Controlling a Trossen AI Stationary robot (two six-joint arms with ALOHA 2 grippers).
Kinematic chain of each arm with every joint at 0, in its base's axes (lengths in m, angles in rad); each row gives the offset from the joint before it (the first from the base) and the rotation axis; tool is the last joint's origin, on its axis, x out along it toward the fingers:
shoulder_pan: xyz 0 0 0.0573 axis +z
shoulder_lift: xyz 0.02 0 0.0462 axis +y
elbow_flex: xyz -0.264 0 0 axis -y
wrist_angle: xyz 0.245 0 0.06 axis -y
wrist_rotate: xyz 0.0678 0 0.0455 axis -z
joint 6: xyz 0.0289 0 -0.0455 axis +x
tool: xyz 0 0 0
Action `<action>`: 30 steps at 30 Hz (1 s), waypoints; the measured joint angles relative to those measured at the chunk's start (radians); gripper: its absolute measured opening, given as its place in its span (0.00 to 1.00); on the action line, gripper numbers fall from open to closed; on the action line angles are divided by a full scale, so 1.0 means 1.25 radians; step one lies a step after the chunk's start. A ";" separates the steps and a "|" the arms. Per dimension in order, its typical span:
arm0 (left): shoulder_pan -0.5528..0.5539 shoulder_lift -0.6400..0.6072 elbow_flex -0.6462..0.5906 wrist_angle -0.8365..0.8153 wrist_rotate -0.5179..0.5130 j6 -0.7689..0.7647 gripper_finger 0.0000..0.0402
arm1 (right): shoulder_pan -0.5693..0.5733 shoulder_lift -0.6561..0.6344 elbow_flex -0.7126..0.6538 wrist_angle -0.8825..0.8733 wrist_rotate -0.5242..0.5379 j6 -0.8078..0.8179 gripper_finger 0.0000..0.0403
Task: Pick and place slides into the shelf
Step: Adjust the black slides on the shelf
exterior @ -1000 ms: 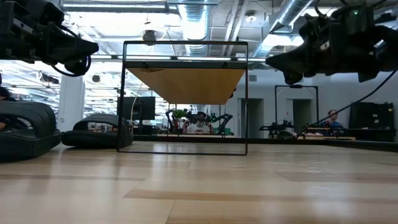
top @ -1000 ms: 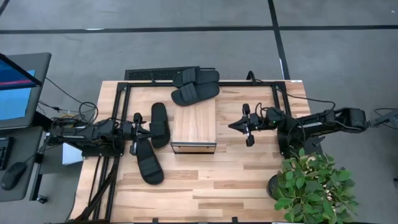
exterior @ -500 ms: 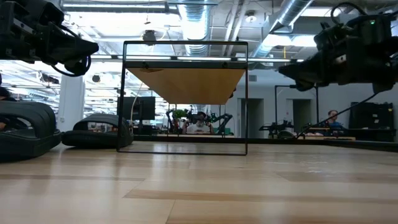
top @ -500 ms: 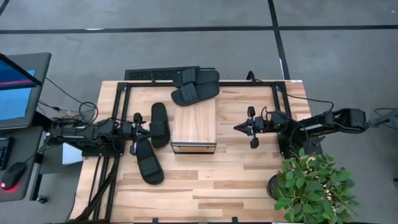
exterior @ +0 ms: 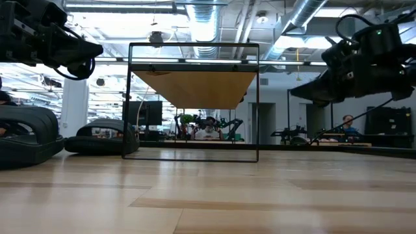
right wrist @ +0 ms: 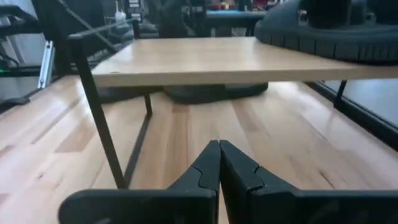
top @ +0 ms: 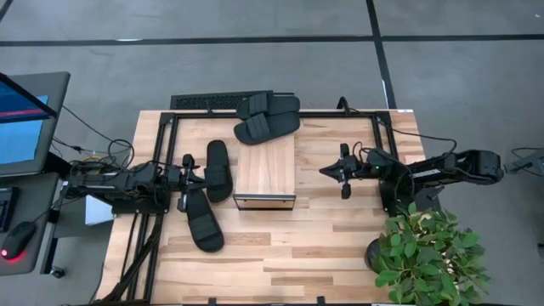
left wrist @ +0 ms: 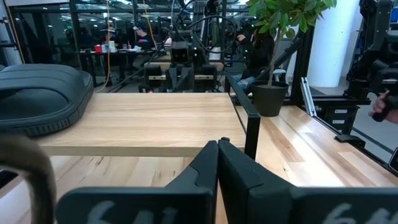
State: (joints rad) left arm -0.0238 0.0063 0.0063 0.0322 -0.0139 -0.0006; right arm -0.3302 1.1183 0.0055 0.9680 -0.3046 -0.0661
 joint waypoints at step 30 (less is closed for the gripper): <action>0.000 0.000 0.000 0.000 0.000 0.000 0.00 | -0.281 -0.544 0.002 0.302 -0.746 0.424 0.00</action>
State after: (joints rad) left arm -0.0238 0.0063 0.0066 0.0322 -0.0135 -0.0005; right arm -0.6816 0.4378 0.0078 1.3450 -1.2369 0.4643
